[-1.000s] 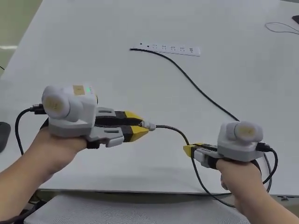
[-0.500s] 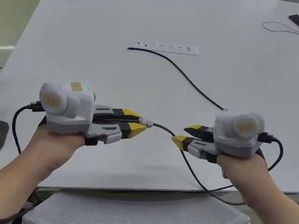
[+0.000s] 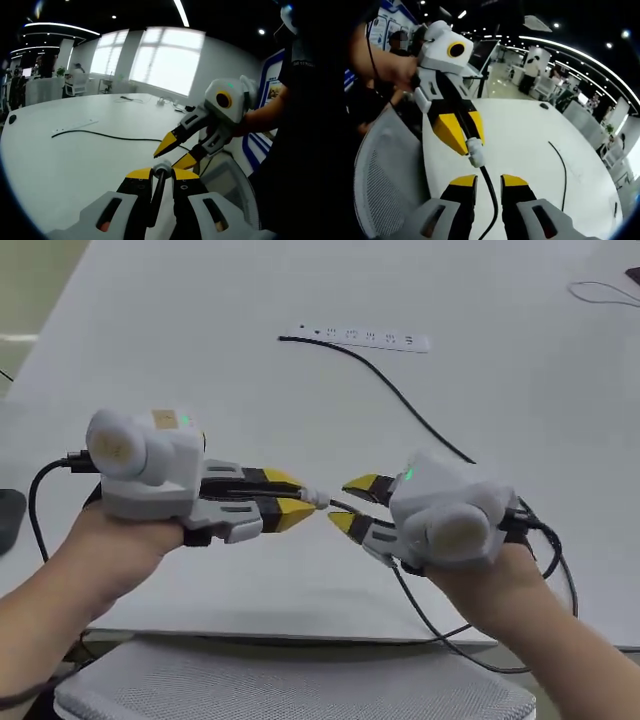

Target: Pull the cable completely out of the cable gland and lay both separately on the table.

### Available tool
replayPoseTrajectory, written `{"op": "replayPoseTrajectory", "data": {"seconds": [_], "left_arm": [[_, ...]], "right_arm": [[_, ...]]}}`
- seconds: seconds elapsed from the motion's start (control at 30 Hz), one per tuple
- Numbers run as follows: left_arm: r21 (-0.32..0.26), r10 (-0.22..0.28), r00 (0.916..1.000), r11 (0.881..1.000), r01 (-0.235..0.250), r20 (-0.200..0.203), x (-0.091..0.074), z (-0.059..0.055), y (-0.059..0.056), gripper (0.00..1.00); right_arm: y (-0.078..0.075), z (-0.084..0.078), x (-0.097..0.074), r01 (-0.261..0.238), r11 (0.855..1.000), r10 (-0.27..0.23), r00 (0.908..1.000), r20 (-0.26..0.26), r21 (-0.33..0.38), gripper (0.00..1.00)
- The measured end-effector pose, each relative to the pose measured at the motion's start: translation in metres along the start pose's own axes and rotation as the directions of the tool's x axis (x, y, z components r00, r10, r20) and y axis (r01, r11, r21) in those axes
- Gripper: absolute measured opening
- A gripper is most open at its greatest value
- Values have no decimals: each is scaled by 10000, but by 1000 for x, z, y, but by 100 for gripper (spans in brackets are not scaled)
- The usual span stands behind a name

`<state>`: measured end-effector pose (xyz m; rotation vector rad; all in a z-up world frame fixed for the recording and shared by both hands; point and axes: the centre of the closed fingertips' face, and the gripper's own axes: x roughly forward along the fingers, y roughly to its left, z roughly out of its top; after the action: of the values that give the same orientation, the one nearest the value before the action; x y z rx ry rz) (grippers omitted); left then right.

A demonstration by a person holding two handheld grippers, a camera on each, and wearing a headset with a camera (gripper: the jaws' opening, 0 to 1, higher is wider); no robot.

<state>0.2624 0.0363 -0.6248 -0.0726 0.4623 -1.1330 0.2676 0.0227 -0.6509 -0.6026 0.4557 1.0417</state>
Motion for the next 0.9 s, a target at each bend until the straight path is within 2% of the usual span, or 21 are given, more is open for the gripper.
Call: {"op": "replayPoseTrajectory", "data": {"seconds": [0.3,0.5,0.63,0.77,0.9], "left_arm": [[-46,-72,9999,10000,72,71,1,0,-6,15],[-30,-63,9999,10000,64,121,1,0,-9,15],[-15,-55,9998,10000,56,168,3,1,-10,15],[15,-50,9999,10000,50,162,4,2,-10,15],[46,-13,9999,10000,12,149,5,3,-9,15]], "right_arm": [[5,4,1,3,9992,5,9998,190,-402,2],[5,4,-2,29,9997,-23,9997,263,-237,1],[3,2,-4,-5,9984,-12,9995,310,563,1],[2,0,-4,10,9973,-31,9996,287,729,1],[-1,-8,-5,60,9935,-70,9999,89,1133,0]]}}
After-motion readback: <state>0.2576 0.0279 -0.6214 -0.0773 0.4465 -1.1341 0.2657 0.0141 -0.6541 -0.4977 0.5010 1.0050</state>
